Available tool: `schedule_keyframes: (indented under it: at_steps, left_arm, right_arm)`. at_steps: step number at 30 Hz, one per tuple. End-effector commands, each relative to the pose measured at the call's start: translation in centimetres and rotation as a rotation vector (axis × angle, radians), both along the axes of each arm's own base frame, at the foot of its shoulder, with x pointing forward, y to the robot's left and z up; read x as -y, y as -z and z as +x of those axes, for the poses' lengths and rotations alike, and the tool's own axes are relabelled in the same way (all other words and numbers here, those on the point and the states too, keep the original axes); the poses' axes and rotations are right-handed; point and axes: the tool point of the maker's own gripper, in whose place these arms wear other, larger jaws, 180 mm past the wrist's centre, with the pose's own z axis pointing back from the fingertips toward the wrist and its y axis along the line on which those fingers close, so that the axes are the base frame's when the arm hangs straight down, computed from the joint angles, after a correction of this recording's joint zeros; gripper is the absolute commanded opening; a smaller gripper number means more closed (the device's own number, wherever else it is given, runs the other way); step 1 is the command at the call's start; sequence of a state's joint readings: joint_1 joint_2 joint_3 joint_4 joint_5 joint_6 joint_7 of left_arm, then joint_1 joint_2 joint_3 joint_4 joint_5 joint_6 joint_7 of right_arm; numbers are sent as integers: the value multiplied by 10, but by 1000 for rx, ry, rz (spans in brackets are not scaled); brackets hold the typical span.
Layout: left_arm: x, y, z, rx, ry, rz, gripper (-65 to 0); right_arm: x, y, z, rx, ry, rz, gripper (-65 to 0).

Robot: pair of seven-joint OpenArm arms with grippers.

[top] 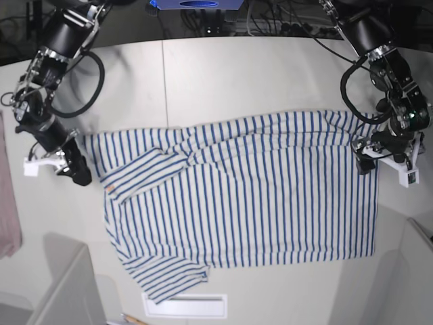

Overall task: Fold the T-shirt properly
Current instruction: 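Lift both shoulder corners and drag the shirt across the table, then raise both grippers, lifting the shirt's collar edge off the table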

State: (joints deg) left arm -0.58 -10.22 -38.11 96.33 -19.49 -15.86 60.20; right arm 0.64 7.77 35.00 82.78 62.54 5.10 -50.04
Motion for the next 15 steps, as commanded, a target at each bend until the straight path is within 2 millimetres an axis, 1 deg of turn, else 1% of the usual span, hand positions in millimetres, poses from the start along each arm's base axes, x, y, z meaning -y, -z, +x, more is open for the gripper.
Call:
schedule_keyframes:
  at_steps: [1,4,5,6,8,10,12,14,15]
  left_arm:
    - [-8,-13,-2,59,-39,-2,-13]
    - [-16,-15,-27,124,-122,-98,-10]
    - [-17,-12,-37,136,-138,-136,-10]
    - [-14,-9,-44,141,-142,-167,-10]
    - [-7,2,-64,125,-144,-221,-10]
    - [-3,9,-79,103,-144,-250,-10]
    - [-3,16,-90,74,-148,-255,-10]
    - [-2,21,-95,61,-154,-262,-10]
    - [1,24,-97,62,-162,-267,-12]
  right_arm:
    - [8,-18,2,60,34,-24,-378]
    - [10,-16,-23,52,111,-54,-375]
    - [11,-16,-31,49,125,-68,-362]
    - [7,-14,-37,42,126,-67,-339]
    - [3,-8,-51,18,140,-60,-302]
    - [-3,1,-65,-23,149,-44,-288]
    - [-8,11,-78,-61,156,-28,-288]
    - [-13,21,-84,-87,169,-3,-288]
    - [-14,29,-88,-110,174,6,-288]
